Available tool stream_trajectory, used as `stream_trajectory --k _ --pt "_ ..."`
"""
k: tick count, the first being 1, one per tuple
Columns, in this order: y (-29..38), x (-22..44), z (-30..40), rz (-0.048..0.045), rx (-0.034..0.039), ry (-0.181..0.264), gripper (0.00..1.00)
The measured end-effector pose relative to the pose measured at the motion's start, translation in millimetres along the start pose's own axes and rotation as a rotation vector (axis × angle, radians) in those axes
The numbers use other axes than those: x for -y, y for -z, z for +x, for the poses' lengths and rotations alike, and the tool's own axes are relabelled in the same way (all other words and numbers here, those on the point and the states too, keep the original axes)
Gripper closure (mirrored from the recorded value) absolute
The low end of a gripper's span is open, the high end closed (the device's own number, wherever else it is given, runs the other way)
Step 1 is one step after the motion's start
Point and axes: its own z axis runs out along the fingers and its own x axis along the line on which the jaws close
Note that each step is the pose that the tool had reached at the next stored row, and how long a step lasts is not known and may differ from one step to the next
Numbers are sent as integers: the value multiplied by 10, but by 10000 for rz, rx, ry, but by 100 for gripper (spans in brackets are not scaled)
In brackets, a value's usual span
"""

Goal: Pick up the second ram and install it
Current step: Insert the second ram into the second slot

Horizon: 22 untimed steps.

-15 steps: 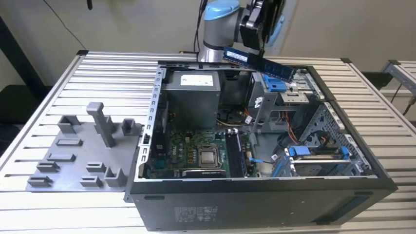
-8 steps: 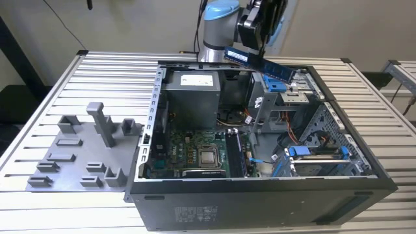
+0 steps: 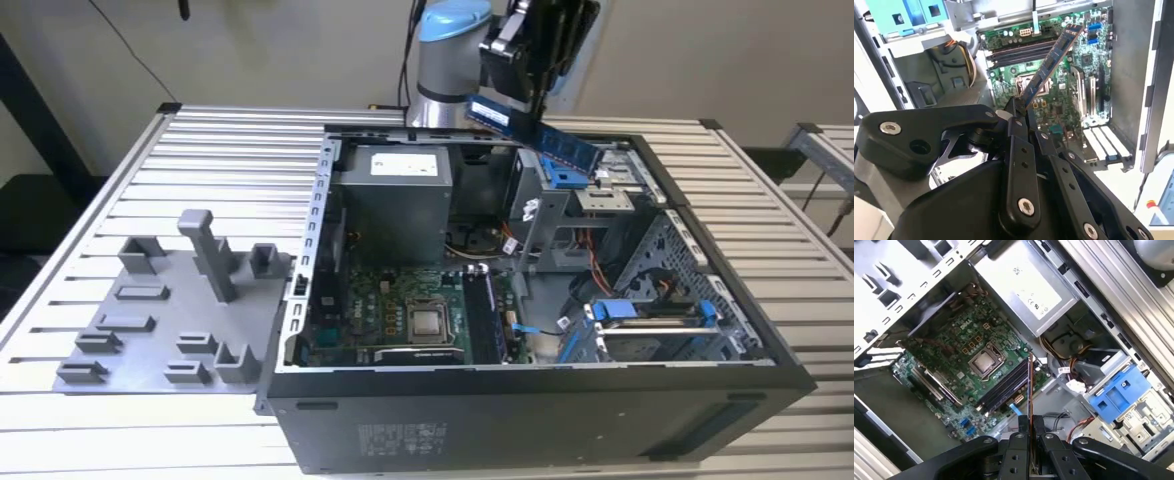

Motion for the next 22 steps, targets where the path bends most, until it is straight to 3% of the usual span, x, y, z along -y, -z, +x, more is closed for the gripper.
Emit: stream_trajectory --k 22 --pt "-3 1 -1 122 -41 -2712 85"
